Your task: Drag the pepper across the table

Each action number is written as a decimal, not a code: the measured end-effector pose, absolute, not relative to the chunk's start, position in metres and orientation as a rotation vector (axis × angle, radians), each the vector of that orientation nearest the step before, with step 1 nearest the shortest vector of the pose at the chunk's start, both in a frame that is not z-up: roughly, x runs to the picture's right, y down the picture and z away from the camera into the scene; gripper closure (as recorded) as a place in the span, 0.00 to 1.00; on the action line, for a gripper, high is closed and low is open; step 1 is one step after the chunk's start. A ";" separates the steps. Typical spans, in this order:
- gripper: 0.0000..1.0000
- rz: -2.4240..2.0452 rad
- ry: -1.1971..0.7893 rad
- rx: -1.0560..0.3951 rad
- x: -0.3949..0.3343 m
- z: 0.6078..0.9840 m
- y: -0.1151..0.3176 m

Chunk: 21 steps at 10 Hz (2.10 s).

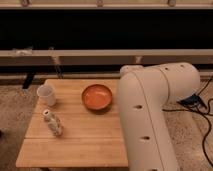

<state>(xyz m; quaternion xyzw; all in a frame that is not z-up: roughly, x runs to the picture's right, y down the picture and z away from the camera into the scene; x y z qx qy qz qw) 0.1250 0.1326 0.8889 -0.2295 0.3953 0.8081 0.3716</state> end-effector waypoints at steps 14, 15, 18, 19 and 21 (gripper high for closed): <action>0.20 2.145 0.931 -0.560 0.148 0.879 0.122; 0.20 2.149 0.928 -0.563 0.150 0.879 0.121; 0.20 2.148 0.924 -0.569 0.149 0.880 0.120; 0.20 2.145 0.926 -0.567 0.149 0.881 0.121; 0.20 2.145 0.928 -0.561 0.150 0.884 0.122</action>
